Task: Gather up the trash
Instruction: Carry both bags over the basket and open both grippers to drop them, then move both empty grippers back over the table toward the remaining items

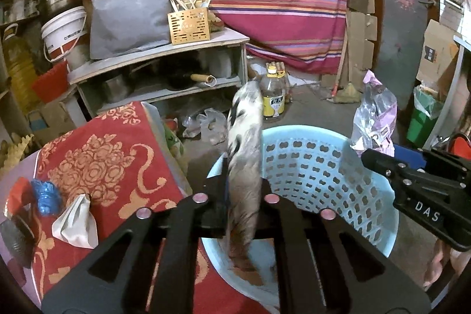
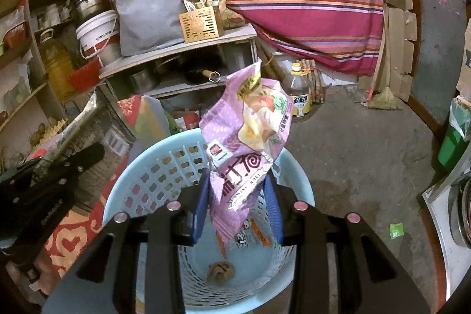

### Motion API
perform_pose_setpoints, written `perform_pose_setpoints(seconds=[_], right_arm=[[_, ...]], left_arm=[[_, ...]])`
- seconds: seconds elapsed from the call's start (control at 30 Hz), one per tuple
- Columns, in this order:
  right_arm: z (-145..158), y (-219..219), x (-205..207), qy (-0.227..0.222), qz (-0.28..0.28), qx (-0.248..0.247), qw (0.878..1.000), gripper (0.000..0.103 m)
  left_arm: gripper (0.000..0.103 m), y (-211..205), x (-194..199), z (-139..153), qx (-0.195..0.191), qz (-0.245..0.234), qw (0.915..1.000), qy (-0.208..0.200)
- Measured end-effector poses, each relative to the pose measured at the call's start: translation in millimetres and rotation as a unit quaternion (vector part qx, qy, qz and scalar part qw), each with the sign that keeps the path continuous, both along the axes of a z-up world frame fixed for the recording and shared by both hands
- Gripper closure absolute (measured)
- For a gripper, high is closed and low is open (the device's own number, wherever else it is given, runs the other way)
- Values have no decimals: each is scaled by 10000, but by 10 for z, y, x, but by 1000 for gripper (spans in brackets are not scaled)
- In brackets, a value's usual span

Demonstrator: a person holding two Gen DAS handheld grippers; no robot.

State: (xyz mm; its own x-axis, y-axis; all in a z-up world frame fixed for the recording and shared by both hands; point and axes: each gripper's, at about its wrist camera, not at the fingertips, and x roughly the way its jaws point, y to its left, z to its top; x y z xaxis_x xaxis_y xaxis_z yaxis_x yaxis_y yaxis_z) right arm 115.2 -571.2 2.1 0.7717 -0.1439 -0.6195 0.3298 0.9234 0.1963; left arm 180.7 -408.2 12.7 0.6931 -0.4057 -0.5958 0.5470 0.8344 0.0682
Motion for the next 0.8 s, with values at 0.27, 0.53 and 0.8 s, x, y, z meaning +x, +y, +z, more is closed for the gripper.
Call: perform_pose_setpoints(seconds=[0.27,0.53,0.8], right_arm=[[-36,26,52,94,16,-22,10000,67],[-56,108,118,181,-38,-137,9997,52],[-81,169,163,267,-42,-217,9994,35]], left_arm=[[51,55,-50,40,43,148,9997,-199],[33,281,18,139,-4,417,9987,-301],[26,459,67,171,-42,591,9978,-311]])
